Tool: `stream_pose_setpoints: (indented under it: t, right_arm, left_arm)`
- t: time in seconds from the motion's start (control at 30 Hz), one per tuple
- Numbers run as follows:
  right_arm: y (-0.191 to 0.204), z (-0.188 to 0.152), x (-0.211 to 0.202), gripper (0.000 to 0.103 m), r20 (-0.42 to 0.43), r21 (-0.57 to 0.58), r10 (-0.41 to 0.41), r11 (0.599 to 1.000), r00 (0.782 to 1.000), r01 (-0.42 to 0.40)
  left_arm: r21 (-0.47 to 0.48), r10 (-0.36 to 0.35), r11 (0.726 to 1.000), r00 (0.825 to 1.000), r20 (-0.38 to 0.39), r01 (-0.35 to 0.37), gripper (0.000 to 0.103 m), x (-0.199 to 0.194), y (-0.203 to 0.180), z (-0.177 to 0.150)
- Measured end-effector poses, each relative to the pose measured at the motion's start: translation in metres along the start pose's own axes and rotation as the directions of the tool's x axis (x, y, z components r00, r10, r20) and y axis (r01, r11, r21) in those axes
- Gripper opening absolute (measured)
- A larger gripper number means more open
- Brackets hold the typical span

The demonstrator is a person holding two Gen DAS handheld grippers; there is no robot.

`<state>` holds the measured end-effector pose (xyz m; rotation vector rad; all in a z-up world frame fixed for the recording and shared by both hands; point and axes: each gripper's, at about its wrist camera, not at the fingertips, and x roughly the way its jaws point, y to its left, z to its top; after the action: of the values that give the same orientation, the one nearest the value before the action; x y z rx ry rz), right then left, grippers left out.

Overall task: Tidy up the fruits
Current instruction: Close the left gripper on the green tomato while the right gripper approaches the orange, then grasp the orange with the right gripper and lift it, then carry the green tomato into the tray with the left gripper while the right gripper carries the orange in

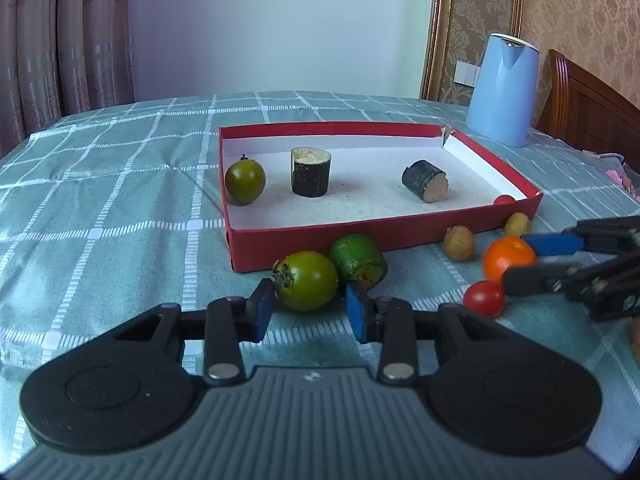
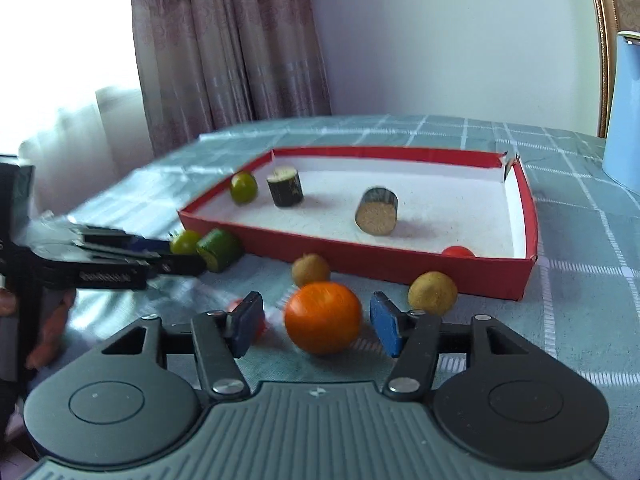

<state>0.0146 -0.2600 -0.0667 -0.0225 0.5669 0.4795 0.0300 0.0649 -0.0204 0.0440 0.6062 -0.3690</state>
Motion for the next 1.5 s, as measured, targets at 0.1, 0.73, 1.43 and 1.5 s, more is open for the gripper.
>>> stream_pose_setpoints:
  t: [0.1,0.73,1.43,1.5]
  right_arm:
    - [-0.003,0.000,0.003,0.058,0.003,0.017,-0.013,1.000,1.000,0.013]
    - [0.003,-0.002,-0.032,0.042,0.200,-0.008,-0.079,0.997,0.977,0.083]
    - [-0.023,0.028,-0.019,0.043,0.215,0.033,-0.172,0.985,0.961,0.169]
    - [-0.024,0.028,-0.017,0.043,0.206,0.036,-0.168,0.986,0.964,0.164]
  left_arm:
    - [0.002,0.002,1.000,1.000,-0.001,-0.002,0.034,0.000,0.000,0.000]
    - [0.005,0.055,0.998,0.992,0.116,-0.056,0.030,-0.019,-0.003,-0.002]
    - [-0.056,0.013,0.998,0.992,0.122,-0.006,0.025,-0.027,0.006,0.003]
    - [-0.072,-0.005,0.997,0.995,0.098,0.012,0.028,-0.024,0.007,0.003]
